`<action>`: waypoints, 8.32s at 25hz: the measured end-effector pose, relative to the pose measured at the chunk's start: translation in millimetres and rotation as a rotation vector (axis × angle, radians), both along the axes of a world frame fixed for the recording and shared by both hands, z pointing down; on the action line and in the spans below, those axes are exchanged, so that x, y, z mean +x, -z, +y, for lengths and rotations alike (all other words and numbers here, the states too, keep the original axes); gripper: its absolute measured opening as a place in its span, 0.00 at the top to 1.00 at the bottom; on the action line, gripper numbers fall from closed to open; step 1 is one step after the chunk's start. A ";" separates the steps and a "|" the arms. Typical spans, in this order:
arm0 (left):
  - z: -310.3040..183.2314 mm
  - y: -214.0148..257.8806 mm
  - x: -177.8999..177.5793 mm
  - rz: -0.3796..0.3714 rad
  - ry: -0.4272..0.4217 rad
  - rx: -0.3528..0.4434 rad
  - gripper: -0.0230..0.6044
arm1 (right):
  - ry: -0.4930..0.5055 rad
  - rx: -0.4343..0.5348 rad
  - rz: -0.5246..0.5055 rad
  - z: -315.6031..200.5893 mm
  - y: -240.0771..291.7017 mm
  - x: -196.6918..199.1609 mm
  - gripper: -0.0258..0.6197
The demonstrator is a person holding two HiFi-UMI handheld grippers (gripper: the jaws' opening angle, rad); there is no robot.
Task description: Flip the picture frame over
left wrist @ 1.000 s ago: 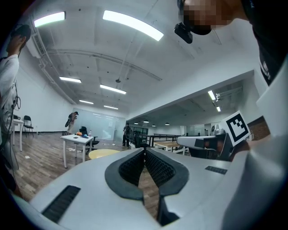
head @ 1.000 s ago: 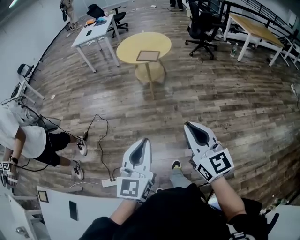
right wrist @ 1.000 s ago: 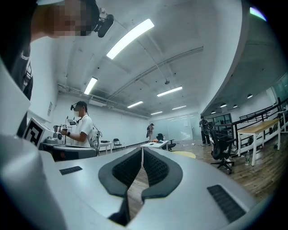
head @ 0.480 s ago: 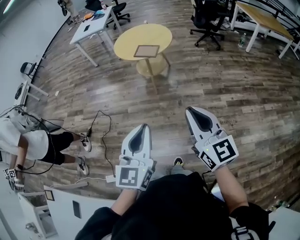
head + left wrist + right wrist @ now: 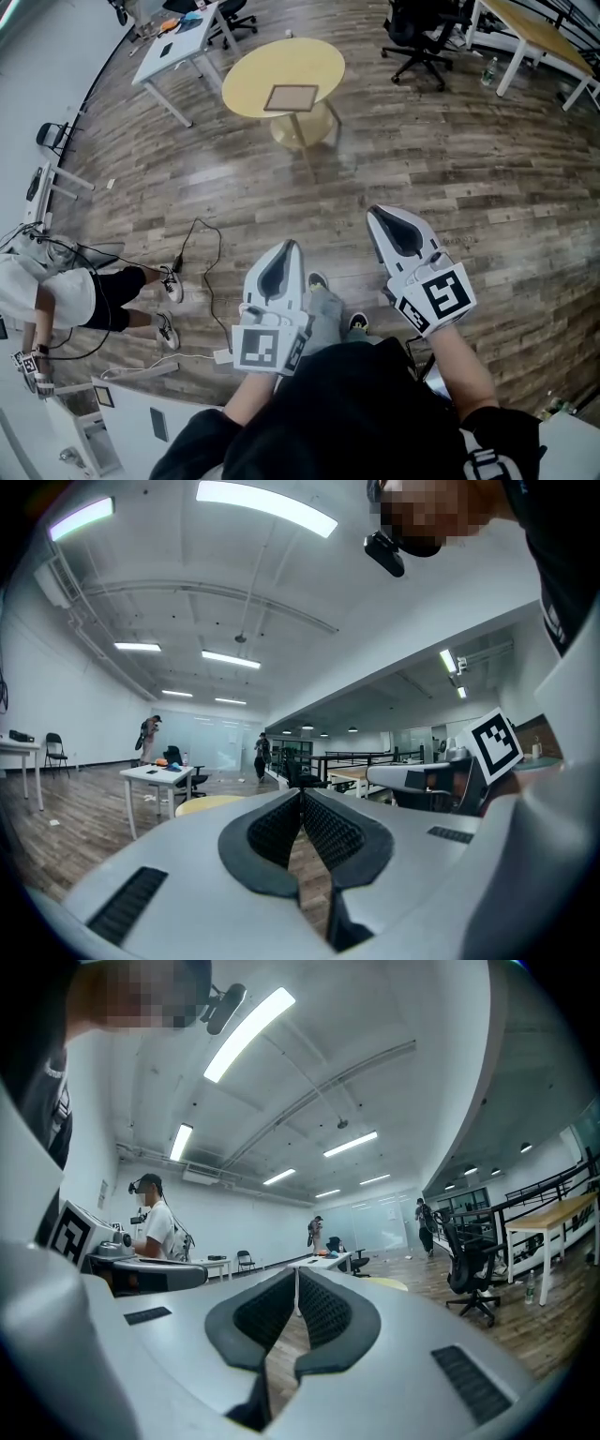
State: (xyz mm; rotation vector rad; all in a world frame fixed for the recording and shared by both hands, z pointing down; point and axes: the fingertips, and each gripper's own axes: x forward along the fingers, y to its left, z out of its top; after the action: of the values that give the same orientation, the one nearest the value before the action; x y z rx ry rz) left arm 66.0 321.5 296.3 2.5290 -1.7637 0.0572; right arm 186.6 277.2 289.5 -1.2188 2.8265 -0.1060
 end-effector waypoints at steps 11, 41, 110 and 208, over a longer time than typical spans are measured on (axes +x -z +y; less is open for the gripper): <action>-110.9 -19.1 -56.2 0.021 -0.037 -0.006 0.91 | -0.004 -0.046 0.046 -107.1 -18.2 -61.8 0.92; -314.7 -28.4 -200.3 0.063 0.006 -0.022 0.91 | 0.009 -0.019 0.152 -316.7 -23.1 -197.4 0.92; -772.9 -136.2 -199.8 0.057 -0.076 -0.227 0.91 | 0.780 -0.136 1.147 -611.9 -416.3 -225.2 0.69; -773.9 -98.5 -201.0 -0.006 -0.151 -0.094 0.91 | -0.029 -0.541 0.488 -764.7 -269.0 -201.6 0.83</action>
State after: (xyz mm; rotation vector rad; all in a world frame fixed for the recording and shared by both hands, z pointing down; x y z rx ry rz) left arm -135.1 -452.4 394.7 2.5914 -1.5312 0.1509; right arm -15.1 -487.5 558.6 -1.5605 3.3243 -0.7045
